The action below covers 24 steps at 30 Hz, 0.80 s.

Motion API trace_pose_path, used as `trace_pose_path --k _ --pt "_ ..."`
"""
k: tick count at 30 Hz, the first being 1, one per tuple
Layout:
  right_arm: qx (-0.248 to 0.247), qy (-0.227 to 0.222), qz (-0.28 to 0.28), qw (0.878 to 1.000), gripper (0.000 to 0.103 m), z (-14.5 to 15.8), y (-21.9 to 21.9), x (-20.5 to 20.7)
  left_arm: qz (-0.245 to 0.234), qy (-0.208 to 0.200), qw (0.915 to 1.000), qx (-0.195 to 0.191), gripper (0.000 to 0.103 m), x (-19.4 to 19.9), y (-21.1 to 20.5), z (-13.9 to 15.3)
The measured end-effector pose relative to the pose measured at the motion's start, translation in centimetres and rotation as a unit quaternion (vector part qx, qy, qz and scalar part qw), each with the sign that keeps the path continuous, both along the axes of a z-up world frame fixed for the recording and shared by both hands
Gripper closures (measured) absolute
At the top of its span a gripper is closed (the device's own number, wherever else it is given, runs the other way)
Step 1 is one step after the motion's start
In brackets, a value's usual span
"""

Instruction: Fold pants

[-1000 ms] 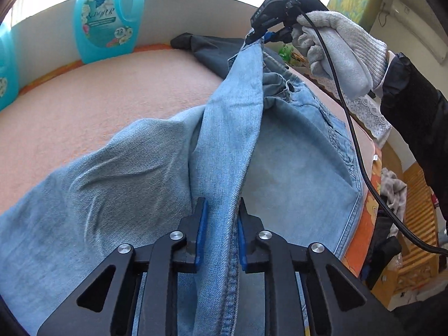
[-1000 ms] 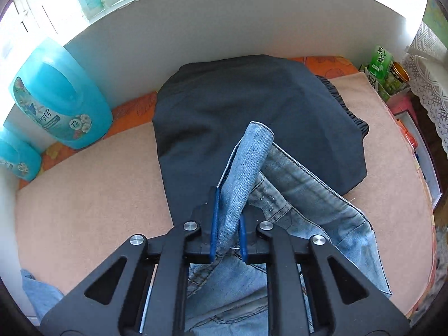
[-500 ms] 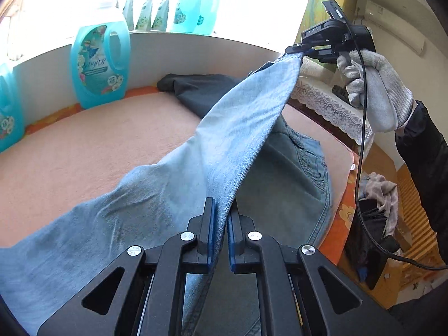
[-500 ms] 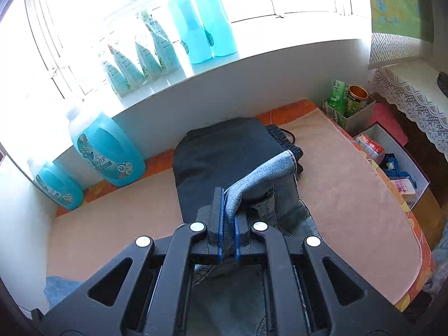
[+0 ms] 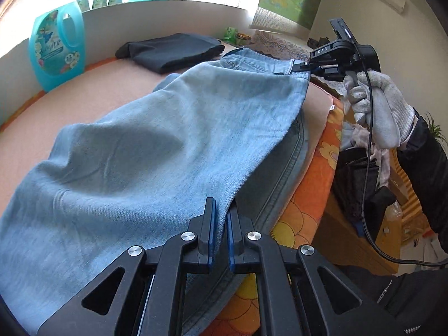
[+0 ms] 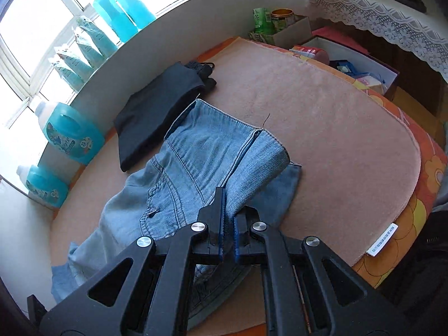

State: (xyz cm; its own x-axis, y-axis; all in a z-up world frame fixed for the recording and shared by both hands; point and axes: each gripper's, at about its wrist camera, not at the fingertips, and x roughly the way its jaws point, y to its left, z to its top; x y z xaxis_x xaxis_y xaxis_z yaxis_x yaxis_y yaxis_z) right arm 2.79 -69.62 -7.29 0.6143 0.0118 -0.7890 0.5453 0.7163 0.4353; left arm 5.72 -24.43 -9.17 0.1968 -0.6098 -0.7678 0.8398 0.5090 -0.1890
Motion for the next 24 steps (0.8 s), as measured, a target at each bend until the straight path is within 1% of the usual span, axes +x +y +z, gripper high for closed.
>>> trace_pose_path --k 3,5,7,8,9,10,11,15,17,21,23,24 --pt "0.020 0.009 -0.007 1.000 0.098 -2.1 -0.6 -0.5 -0.001 -0.002 1.0000 0.003 0.098 -0.2 0.1 0.1" --pt "0.021 0.007 0.005 1.000 0.098 -2.4 -0.6 -0.2 -0.002 -0.006 1.0000 0.005 0.098 -0.4 0.1 0.2" --pt "0.017 0.005 -0.002 1.000 0.095 -2.3 -1.0 -0.1 -0.005 -0.008 0.9999 0.007 0.098 -0.5 0.0 0.2" --pt "0.010 0.012 -0.013 1.000 0.080 -2.1 -1.3 -0.1 -0.006 -0.007 0.9999 0.007 0.098 -0.6 0.0 0.1" --pt "0.004 0.012 -0.028 1.000 0.054 -1.9 -1.8 -0.3 -0.006 -0.004 1.0000 0.006 0.098 -0.6 0.1 0.1" --pt "-0.002 0.009 -0.044 0.999 0.046 -1.7 -2.3 -0.5 -0.007 -0.003 1.0000 0.007 0.098 -0.6 0.2 0.0" --pt "-0.005 0.008 -0.053 0.999 0.042 -1.7 -2.8 -0.7 -0.008 -0.001 0.9999 0.007 0.098 -0.6 0.3 -0.1" --pt "0.010 0.010 -0.052 0.999 0.042 -2.3 -4.3 -0.6 -0.010 0.004 0.9999 0.009 0.098 -0.6 0.2 -0.4" --pt "0.009 0.014 -0.047 0.999 0.042 -2.7 -4.6 -0.4 -0.010 0.007 0.9999 0.009 0.098 -0.6 0.1 -0.5" --pt "0.031 0.017 -0.046 0.998 0.042 -3.8 -4.4 -0.6 -0.012 0.008 0.9998 0.011 0.098 -0.6 0.1 -0.6" --pt "0.039 0.010 -0.049 0.998 0.042 -3.9 -4.1 -0.9 -0.013 0.006 0.9998 0.012 0.098 -0.6 0.0 -0.6" --pt "0.044 0.007 -0.048 0.998 0.050 -3.9 -3.9 -1.0 -0.013 0.006 0.9998 0.013 0.098 -0.6 0.0 -0.7"
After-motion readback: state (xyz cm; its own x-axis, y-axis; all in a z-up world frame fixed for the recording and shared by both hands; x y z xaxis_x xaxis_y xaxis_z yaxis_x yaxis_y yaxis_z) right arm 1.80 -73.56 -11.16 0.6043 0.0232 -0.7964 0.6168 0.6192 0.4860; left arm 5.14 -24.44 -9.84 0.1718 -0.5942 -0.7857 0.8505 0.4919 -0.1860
